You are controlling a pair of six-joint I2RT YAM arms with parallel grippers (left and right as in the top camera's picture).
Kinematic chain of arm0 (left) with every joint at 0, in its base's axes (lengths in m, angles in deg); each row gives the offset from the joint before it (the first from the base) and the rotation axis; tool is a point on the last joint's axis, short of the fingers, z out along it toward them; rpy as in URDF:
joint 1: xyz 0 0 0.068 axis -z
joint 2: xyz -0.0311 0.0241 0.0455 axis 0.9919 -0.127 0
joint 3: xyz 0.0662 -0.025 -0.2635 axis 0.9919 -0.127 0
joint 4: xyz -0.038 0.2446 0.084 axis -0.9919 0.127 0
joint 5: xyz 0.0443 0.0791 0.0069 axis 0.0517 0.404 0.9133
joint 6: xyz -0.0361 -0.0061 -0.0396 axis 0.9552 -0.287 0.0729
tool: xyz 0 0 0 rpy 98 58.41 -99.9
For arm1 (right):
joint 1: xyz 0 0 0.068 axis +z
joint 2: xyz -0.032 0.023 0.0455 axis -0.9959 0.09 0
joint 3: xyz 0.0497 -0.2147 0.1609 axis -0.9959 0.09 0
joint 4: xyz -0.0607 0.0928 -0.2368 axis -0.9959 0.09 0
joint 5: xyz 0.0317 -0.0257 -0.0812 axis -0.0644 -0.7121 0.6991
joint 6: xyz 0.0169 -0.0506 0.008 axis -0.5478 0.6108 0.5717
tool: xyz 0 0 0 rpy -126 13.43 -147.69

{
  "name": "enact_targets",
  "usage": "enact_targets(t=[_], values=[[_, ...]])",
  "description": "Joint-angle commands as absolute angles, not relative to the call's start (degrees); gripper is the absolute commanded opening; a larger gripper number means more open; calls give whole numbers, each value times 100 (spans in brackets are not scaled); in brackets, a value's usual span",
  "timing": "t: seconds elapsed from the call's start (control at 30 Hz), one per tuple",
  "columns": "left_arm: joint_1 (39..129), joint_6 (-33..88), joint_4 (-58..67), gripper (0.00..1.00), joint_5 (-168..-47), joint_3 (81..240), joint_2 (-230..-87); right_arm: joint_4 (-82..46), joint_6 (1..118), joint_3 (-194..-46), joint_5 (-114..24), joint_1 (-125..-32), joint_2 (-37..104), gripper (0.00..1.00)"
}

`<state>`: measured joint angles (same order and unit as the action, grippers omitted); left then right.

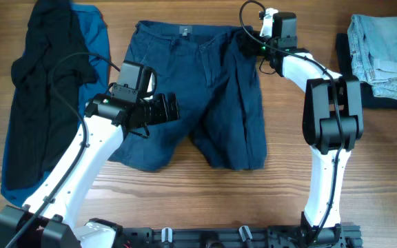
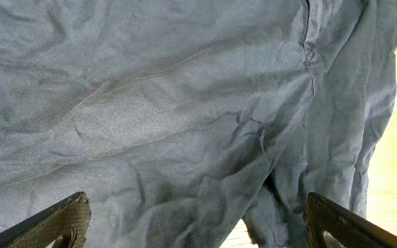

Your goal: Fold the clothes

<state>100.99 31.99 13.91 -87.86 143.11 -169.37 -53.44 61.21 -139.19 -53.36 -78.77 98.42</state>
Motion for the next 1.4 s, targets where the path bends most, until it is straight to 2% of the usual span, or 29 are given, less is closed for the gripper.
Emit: enact_targets(t=[0.0, 0.23, 0.3, 0.37, 0.43, 0.7, 0.87, 1.0, 1.03, 1.1, 1.13, 1.17, 1.2, 1.23, 1.37], values=[[10125, 3256, 1334, 99, -8707, 14407, -16986, -5366, 6038, -13932, -5196, -7879, 9988, 75], [10125, 3258, 1353, 99, -8709, 14407, -16986, -5163, 5802, -13932, -5369, -7879, 9988, 43], [10125, 3258, 1353, 99, -8709, 14407, -16986, -5030, 5817, -13932, -5373, -7879, 9988, 29], [10125, 3258, 1356, 100, -8709, 14407, -16986, -4962, 5826, -13932, -5369, -7881, 9986, 24], [10125, 3256, 1360, 99, -8709, 14407, -16986, -4905, 5839, -13962, -5369, -7914, 9955, 6], [10125, 3256, 1375, 100, -8709, 14407, -16986, -4376, 5844, -14109, -5519, -8332, 8793, 4], [10125, 3256, 1351, 99, -8709, 14407, -16986, -4186, 6292, -14109, -5513, -8373, 7896, 4], [10125, 3256, 1353, 100, -8709, 14407, -16986, -4206, 6292, -14109, -5071, -8375, 7719, 4], [10125, 3256, 1356, 100, -8709, 14407, -16986, -4088, 6294, -14109, -4879, -8373, 7722, 7], [10125, 3254, 1356, 99, -8709, 14407, -16986, -3777, 6414, -14109, -4864, -8375, 7706, 61], [10125, 3254, 1358, 99, -8709, 14407, -16986, -3515, 6425, -14109, -4890, -8373, 7656, 79], [10123, 3254, 1358, 99, -8709, 14407, -16986, -3237, 6388, -14109, -4953, -8375, 7588, 90], [10123, 3254, 1349, 99, -8709, 14407, -16986, -2724, 6167, -14109, -5119, -8375, 7442, 98], [10123, 3254, 1334, 100, -8709, 14407, -16986, -2249, 5936, -14109, -5329, -8375, 7284, 99], [10086, 3254, 1181, 100, -8709, 14409, -16964, -499, 5785, -14109, -5836, -8373, 6513, 97]])
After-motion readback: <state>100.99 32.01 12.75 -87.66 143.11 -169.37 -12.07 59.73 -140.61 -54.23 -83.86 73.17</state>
